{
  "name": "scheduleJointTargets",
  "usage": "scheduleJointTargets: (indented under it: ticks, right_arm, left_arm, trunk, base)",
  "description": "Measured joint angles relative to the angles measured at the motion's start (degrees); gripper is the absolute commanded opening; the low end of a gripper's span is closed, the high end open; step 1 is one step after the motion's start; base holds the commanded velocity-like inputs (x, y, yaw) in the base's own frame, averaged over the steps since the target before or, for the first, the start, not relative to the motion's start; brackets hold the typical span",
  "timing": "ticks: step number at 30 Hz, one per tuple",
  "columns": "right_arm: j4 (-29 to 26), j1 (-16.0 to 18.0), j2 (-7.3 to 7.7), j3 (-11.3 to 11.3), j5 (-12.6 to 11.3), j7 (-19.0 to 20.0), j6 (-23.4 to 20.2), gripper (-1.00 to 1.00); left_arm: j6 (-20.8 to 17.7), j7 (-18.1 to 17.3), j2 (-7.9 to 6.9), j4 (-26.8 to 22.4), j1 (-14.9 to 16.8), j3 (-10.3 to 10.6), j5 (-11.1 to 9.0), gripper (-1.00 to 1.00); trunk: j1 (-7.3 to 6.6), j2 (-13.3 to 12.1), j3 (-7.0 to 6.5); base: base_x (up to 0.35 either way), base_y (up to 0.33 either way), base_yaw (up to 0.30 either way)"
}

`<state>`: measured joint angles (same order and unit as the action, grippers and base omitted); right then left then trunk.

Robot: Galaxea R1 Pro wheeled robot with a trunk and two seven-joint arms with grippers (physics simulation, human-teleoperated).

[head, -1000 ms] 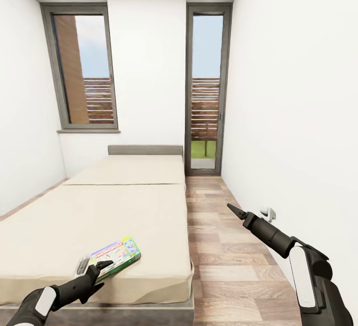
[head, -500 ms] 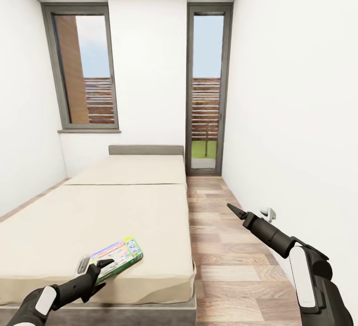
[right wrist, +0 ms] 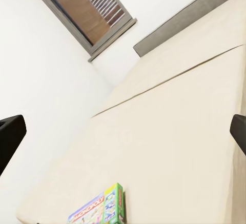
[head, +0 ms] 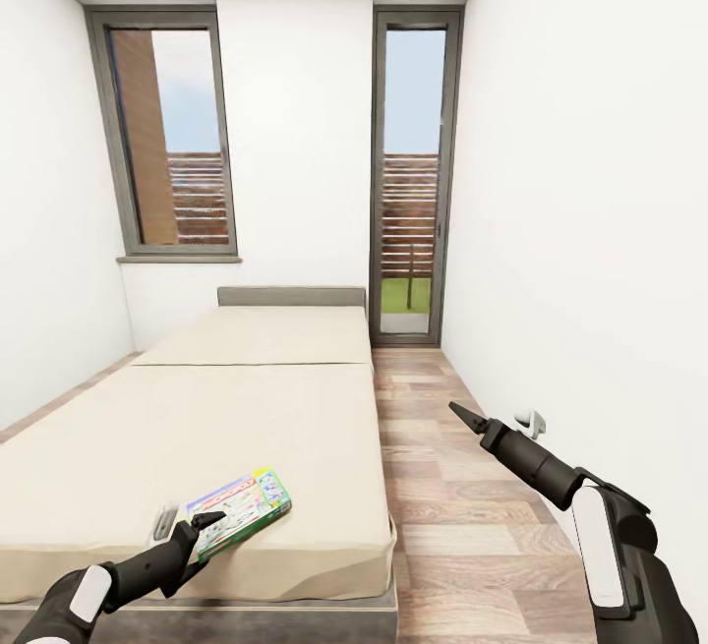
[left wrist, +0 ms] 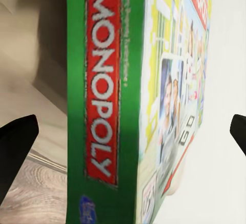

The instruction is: Put all the toys in the child's room - the three board games (two on the bed and one on the table), the two jigsaw puzzles on the table, and the tennis ball on the table - inside the toy box on the table in the child's room.

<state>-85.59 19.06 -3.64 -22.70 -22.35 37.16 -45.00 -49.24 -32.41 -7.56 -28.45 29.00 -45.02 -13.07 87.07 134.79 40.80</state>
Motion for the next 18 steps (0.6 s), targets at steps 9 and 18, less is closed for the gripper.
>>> scheduleJointTargets:
  ticks: [9, 18]
  right_arm:
    - [0.0, 0.01, -0.02, 0.0, 0.0, -0.04, 0.0, 1.0]
    - [0.08, 0.01, -0.04, 0.0, 0.0, -0.07, 0.0, 1.0]
  left_arm:
    - [-0.02, 0.01, 0.0, 0.0, 0.0, -0.05, 0.0, 1.0]
    - [-0.03, 0.0, 0.0, 0.02, 0.0, -0.12, -0.03, 1.0]
  trunk:
    - [0.0, 0.0, 0.0]
    - [0.0, 0.0, 0.0]
  base:
    - [0.0, 0.0, 0.0]
    - [0.0, 0.0, 0.0]
